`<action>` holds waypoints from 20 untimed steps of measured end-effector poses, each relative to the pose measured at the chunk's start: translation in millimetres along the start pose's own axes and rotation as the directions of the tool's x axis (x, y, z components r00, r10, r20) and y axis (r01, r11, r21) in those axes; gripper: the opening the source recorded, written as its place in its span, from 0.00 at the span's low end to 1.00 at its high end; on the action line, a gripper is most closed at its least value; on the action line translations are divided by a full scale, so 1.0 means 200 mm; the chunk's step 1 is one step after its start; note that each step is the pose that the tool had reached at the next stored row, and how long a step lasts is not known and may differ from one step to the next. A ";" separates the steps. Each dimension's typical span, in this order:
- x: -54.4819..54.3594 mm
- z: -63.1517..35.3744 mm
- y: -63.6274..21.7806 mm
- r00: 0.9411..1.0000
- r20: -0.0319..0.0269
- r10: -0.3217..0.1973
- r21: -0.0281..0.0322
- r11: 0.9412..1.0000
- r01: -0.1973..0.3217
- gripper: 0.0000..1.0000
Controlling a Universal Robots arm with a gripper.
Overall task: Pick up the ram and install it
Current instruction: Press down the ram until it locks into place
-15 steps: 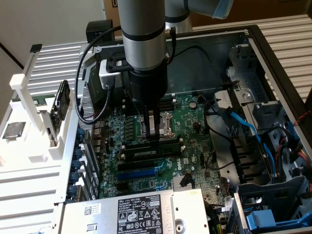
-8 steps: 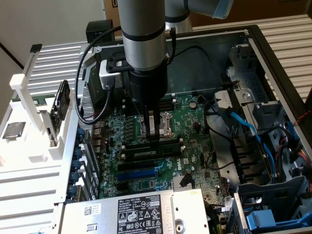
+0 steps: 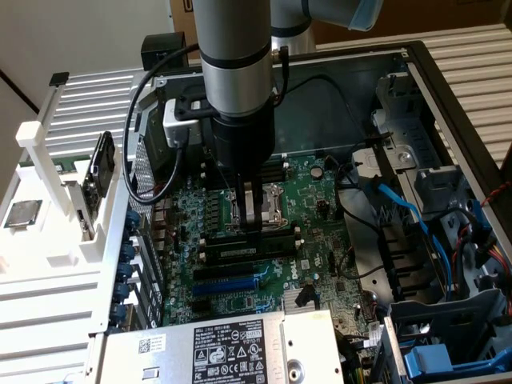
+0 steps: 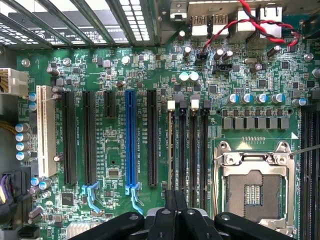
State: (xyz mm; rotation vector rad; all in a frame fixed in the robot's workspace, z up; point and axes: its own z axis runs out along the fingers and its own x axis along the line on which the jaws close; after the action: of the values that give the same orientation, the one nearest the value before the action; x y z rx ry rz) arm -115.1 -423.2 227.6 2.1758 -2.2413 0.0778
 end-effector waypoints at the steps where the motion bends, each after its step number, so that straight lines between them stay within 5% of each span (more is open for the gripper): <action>1: 0.00 0.001 0.000 1.000 0.000 0.000 0.000 1.000 0.000 0.10; 10: 0.00 0.000 0.000 1.000 0.001 0.000 0.000 1.000 0.000 0.10; 20: 0.00 -0.091 -0.002 1.000 0.000 0.000 0.000 1.000 0.000 0.10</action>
State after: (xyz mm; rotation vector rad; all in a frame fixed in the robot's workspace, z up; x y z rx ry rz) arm -115.2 -423.2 245.8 2.1759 -2.2415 0.0777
